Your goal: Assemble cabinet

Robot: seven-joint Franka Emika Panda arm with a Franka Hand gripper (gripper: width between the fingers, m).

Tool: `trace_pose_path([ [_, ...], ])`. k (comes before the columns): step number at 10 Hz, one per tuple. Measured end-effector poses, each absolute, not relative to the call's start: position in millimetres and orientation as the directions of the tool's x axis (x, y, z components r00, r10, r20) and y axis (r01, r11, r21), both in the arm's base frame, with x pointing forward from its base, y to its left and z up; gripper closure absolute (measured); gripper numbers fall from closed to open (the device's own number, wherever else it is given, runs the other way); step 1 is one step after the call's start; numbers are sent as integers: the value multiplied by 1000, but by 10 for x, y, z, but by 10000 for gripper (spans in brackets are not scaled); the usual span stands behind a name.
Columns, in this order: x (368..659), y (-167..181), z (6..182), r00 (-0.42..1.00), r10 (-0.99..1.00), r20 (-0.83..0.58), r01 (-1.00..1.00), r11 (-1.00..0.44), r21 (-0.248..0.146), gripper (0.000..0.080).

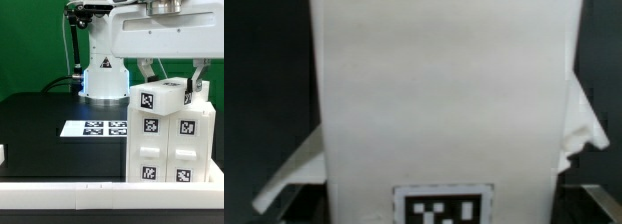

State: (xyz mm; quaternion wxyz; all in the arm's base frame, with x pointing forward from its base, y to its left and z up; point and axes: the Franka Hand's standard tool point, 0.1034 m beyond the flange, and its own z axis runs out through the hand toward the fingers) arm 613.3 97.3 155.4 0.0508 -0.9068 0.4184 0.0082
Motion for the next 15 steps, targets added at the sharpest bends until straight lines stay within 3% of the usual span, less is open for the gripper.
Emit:
trace_pose_path([
  [3, 6137, 964, 1552, 330, -936, -127, -944, -322, -79, 246],
  [6, 6178, 992, 1565, 39, -987, -154, -998, -29, -64, 246],
  [11, 6224, 1005, 1579, -270, -945, -185, -958, 283, -45, 246],
  [14, 6221, 1008, 1575, -257, -949, -184, -962, 270, -46, 246],
  [15, 6219, 1015, 1571, -254, -950, -183, -963, 266, -46, 173],
])
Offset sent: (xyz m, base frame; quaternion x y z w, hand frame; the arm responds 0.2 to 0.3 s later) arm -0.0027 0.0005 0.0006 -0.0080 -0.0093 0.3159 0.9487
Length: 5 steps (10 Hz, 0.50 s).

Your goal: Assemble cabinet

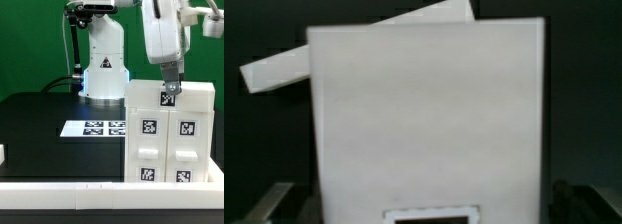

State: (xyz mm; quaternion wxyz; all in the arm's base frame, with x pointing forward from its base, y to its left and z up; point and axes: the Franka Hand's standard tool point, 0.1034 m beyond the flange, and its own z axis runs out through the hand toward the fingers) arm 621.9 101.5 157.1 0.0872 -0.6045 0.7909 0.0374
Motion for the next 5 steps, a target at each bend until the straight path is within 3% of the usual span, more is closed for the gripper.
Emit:
trace_pose_path([
  [3, 6213, 1091, 1635, -233, -954, -188, -968, 246, -51, 151],
  [5, 6300, 1087, 1952, -215, -951, -221, -967, 239, -88, 151],
])
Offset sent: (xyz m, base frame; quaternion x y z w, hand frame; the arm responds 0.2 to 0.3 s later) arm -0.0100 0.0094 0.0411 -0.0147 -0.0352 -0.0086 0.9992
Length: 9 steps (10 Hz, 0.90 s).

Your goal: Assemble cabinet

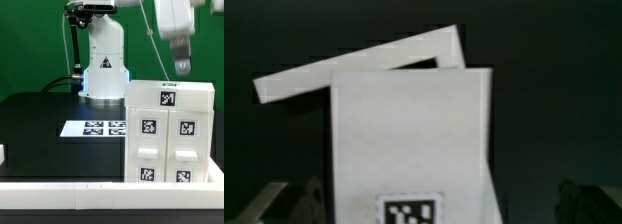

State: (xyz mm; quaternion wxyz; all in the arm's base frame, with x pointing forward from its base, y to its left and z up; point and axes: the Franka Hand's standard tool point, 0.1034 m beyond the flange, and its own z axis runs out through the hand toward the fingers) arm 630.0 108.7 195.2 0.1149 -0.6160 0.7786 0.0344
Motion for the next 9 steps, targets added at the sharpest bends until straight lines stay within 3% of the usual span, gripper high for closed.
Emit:
trace_pose_path([
  [1, 6376, 1061, 2055, -212, -950, -227, -965, 241, -105, 151],
  [9, 6373, 1088, 2028, -190, -956, -223, -970, 218, -108, 151],
])
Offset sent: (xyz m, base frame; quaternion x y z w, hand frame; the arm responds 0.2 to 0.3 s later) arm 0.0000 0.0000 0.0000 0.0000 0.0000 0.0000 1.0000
